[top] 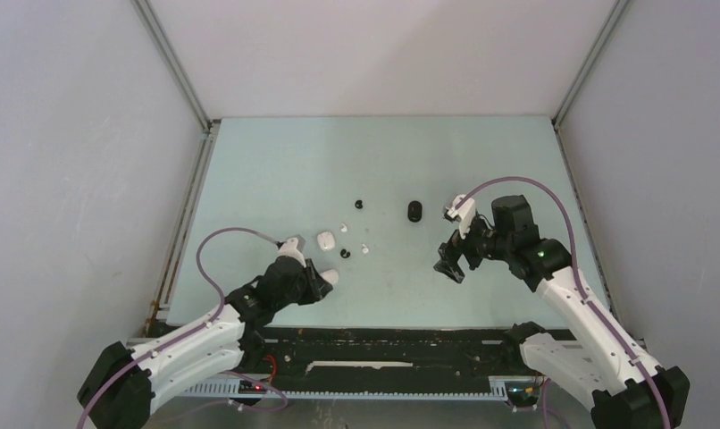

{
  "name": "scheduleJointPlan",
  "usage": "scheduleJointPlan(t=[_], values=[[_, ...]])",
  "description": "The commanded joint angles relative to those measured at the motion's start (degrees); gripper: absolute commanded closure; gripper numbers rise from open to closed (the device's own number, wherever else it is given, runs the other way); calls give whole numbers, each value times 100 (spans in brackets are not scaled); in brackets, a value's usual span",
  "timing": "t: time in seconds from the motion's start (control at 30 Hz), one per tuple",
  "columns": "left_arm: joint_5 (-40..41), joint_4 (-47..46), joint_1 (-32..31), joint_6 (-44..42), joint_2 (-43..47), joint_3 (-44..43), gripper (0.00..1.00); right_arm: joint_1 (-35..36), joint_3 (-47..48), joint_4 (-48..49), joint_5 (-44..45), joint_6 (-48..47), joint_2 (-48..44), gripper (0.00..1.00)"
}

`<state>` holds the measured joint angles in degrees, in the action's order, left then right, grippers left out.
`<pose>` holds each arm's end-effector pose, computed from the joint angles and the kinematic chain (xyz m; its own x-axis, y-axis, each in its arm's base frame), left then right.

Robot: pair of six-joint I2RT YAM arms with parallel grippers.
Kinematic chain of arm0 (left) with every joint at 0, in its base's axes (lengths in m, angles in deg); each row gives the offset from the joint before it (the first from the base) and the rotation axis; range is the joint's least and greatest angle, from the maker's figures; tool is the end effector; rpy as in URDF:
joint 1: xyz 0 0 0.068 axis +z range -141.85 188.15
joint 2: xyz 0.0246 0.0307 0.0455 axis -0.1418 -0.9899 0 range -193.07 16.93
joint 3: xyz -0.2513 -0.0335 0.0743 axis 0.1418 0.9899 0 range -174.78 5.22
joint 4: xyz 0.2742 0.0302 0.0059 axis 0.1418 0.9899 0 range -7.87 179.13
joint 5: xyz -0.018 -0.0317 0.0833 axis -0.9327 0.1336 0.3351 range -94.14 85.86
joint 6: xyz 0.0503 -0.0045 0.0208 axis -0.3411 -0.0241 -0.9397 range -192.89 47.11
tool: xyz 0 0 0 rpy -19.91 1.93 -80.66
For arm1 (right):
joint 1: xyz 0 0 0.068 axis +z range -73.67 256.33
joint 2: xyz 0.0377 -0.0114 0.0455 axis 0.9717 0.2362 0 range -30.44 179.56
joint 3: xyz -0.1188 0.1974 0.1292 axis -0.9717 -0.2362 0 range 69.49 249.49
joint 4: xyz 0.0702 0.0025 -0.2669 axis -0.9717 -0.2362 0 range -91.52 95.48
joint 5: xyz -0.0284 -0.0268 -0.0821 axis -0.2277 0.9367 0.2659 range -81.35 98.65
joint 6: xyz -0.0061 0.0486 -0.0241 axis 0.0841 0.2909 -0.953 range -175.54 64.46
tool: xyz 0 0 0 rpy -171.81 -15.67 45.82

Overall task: Insert the wireless bluetooth earbuds into the charging case
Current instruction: Place the charging case with the earbuds at the center of the board, then pick up the charging case from the center of the board.

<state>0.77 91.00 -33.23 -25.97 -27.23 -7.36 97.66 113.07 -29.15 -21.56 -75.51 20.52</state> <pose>0.1328 -0.1129 0.1342 -0.7779 -0.2844 -0.5603 0.0610 0.8533 -0.5178 0.1831 0.0913 0.2669 -0.3598 -0.4573 -0.8132 -0.8356 0.5458 0.0628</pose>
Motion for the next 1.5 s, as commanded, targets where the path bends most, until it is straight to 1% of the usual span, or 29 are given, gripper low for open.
scheduleJointPlan(t=[0.0,0.07,0.23,0.3,0.4,0.43,0.47,0.5,0.53,0.57,0.6,0.7,0.77,0.9,0.97,1.07,1.2,1.27,1.3,1.4,1.47], values=[[-304,-26,258,65,105,133,90,39,29,107,69,-40,15,0],[-325,36,333,46,84,188,85,43,29,95,80,-49,25,0],[-43,420,349,103,8,48,64,47,29,86,80,-68,91,0],[97,617,351,114,-5,-29,58,48,29,93,79,-77,119,0],[200,816,350,116,30,-109,52,47,29,230,294,54,185,0],[232,910,351,115,68,-131,51,74,27,360,619,167,230,0],[271,987,351,127,111,-158,49,141,30,900,1149,316,295,0],[319,1076,351,160,191,-186,47,222,41,816,1858,393,381,0],[363,1187,352,218,270,-210,45,248,69,928,2329,414,491,0],[389,1291,343,247,366,-243,43,225,153,964,2582,409,650,3],[430,1440,342,291,472,-276,42,193,286,956,2631,450,821,5],[482,1811,327,422,874,-349,39,155,762,911,2408,748,1479,11],[446,1879,295,462,1137,-356,38,210,1153,971,2326,999,2006,15],[622,1979,149,379,1384,-526,38,298,1893,1090,2270,1483,3173,18],[973,1947,-127,315,1537,-665,38,317,2150,1280,2263,1672,3635,18],[1708,1863,-787,104,1742,-936,38,398,2480,1533,2367,1890,4158,20],[2607,1471,-1617,-393,1825,-1124,38,582,3159,1208,2757,2060,5001,23],[2306,1026,-1769,-749,1813,-1080,38,630,3406,1062,2867,2180,5334,24],[2179,867,-1786,-789,1742,-1072,38,631,3522,1022,2858,2228,5466,24],[2160,759,-1883,-762,1384,-1132,38,658,3739,907,2938,2253,5830,23],[2291,765,-2018,-751,1115,-1188,38,670,3905,807,3018,2228,6043,23]])
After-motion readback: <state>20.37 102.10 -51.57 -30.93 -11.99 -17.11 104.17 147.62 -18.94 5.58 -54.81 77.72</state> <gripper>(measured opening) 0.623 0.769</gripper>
